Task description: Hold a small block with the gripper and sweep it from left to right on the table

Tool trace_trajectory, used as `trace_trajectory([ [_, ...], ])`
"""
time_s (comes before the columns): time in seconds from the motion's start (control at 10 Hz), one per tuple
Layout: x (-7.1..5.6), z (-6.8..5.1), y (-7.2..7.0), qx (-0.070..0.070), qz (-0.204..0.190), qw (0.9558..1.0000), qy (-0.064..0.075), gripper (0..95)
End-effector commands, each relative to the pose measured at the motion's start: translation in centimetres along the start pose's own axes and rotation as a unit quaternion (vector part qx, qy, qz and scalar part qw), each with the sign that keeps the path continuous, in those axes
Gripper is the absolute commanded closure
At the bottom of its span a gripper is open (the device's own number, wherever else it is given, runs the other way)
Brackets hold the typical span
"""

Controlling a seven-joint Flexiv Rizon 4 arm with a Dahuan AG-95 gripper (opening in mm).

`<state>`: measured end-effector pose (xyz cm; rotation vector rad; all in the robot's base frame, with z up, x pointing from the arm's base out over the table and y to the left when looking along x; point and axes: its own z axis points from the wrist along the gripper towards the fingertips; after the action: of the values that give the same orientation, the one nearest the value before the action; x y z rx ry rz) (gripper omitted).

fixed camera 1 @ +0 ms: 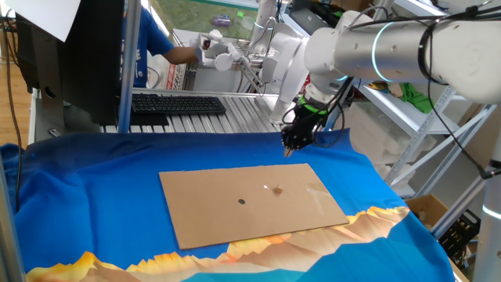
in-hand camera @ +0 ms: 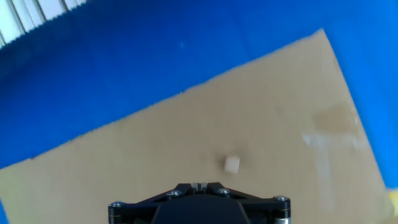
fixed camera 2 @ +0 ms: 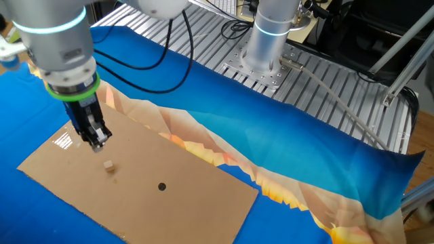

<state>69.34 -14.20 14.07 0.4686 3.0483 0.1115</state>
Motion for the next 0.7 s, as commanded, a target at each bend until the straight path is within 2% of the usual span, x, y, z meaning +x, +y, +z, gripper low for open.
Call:
trace_trajectory([
  [0.1, -0.01, 1.27, -0.13, -0.011, 0.006, 0.9999, 0.003, 95.0],
  [0.5, 0.02, 1.56, -0.17, -0.020, 0.008, 0.9997, 0.009, 95.0],
  [0.7, 0.02, 1.56, -0.17, -0.020, -0.004, 0.9997, 0.014, 95.0],
])
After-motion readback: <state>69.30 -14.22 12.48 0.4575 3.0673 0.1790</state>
